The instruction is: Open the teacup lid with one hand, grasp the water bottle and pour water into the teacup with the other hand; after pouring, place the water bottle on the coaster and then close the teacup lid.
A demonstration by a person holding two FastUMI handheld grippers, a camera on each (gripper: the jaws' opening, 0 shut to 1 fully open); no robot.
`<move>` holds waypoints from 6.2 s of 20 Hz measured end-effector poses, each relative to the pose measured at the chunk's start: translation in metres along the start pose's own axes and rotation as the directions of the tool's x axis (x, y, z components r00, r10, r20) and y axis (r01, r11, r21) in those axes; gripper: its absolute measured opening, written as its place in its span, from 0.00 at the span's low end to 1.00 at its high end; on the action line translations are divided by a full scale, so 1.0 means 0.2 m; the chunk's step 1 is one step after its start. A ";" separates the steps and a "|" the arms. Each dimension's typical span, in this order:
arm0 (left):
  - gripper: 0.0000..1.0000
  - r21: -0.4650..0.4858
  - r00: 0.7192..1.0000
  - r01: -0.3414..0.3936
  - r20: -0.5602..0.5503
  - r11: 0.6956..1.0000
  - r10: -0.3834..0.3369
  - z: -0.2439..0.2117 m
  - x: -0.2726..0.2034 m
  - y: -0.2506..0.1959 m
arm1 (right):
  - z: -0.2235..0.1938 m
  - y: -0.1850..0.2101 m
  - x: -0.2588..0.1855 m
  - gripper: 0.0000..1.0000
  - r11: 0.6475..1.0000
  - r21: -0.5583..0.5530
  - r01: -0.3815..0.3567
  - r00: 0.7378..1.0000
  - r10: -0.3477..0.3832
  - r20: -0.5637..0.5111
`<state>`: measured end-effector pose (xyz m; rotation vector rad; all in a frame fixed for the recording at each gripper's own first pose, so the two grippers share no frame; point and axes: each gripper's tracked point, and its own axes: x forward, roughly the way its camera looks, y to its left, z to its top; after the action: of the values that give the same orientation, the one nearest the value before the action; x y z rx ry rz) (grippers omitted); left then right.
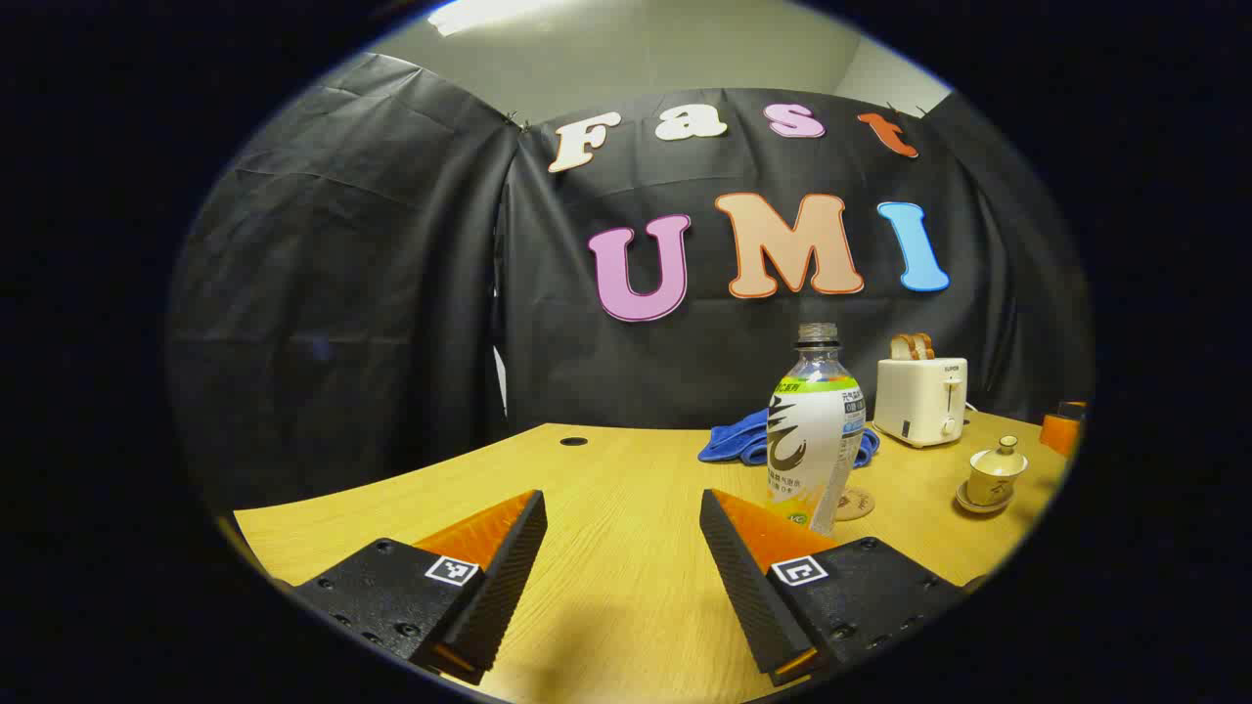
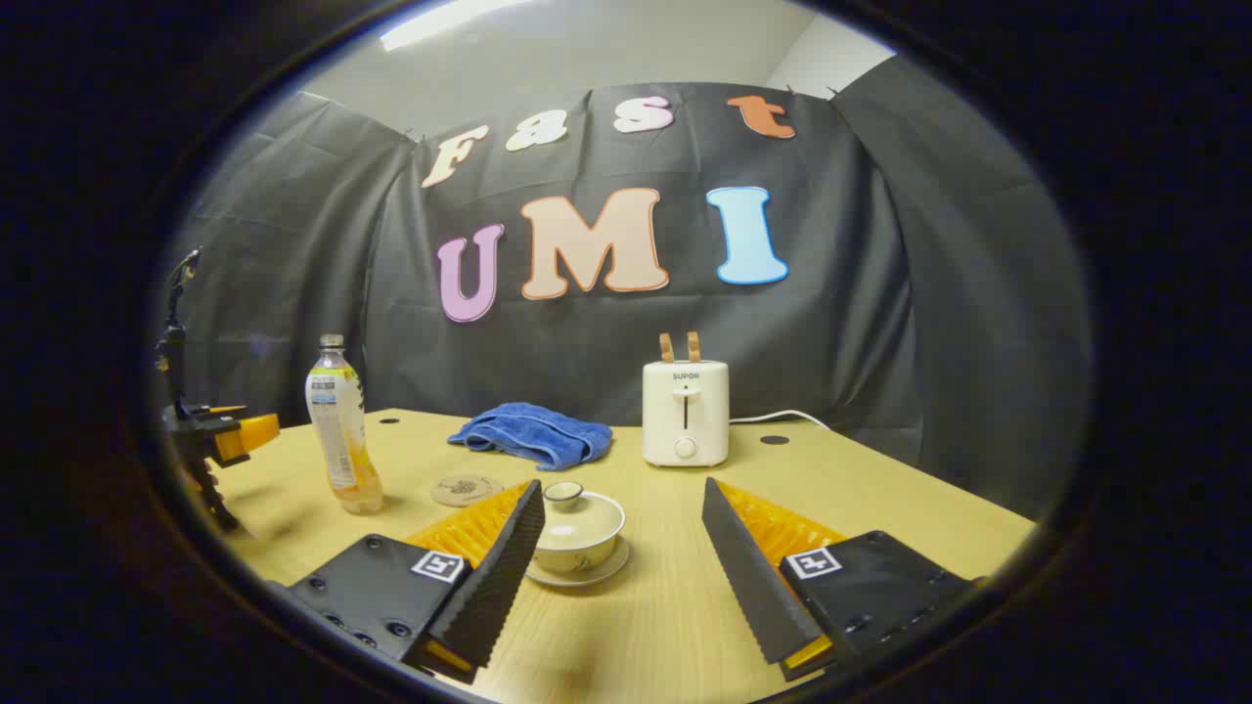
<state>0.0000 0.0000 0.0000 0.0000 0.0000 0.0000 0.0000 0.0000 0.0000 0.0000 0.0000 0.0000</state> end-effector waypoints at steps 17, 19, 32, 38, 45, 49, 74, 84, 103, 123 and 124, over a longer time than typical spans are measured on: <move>0.92 -0.002 1.000 0.007 0.004 1.000 -0.007 -0.02 0.00 -0.01 | 0.00 0.00 -0.01 1.00 1.000 0.000 0.001 1.000 -0.001 0.000; 0.92 -0.002 1.000 0.008 0.004 1.000 -0.008 -0.02 0.01 -0.01 | 0.00 0.00 0.00 1.00 1.000 0.000 0.001 1.000 -0.001 0.000; 0.92 -0.003 1.000 0.008 0.005 1.000 -0.008 -0.02 0.01 -0.02 | 0.00 0.08 0.03 1.00 0.998 0.000 -0.057 0.998 0.057 -0.006; 0.92 -0.004 1.000 0.012 0.006 1.000 -0.012 -0.02 0.01 -0.02 | -0.03 0.17 0.16 1.00 0.994 -0.001 -0.112 0.993 0.112 -0.041; 0.92 -0.006 1.000 0.020 0.007 1.000 -0.020 -0.03 0.01 -0.03 | -0.10 0.22 0.33 0.92 0.991 -0.005 -0.135 0.984 0.134 -0.114; 0.92 -0.006 1.000 0.024 0.007 1.000 -0.024 -0.03 0.01 -0.03 | -0.15 0.25 0.37 0.80 0.989 -0.015 -0.150 0.973 0.145 -0.179; 0.92 -0.013 0.937 0.349 0.020 0.937 -0.349 -0.03 -0.01 -0.35 | -0.01 0.14 0.28 0.32 0.996 0.002 -0.088 0.996 0.088 -0.005; 0.92 -0.015 0.859 0.512 -0.001 0.859 -0.512 -0.05 0.07 -0.60 | 0.00 -0.04 0.16 0.33 1.000 0.000 0.005 1.000 -0.005 0.001; 0.59 0.217 0.951 0.303 -0.136 0.928 -0.278 -0.15 0.35 -0.67 | 0.01 -0.26 0.13 0.33 0.997 -0.001 0.071 0.997 -0.071 0.005; 0.52 0.970 0.964 0.112 -0.054 0.215 -0.260 0.05 0.32 -0.97 | 0.02 -0.55 0.12 0.33 0.982 -0.003 0.189 0.982 -0.189 0.008; 0.53 0.977 0.962 0.112 -0.060 0.181 -0.267 0.05 0.32 -0.99 | 0.02 -0.55 0.13 0.33 0.982 -0.003 0.189 0.982 -0.189 0.008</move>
<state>0.0635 -0.1972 0.0107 1.3635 -0.1344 -0.2684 0.0251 -0.1104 0.0045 -0.0036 -0.0081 -0.1897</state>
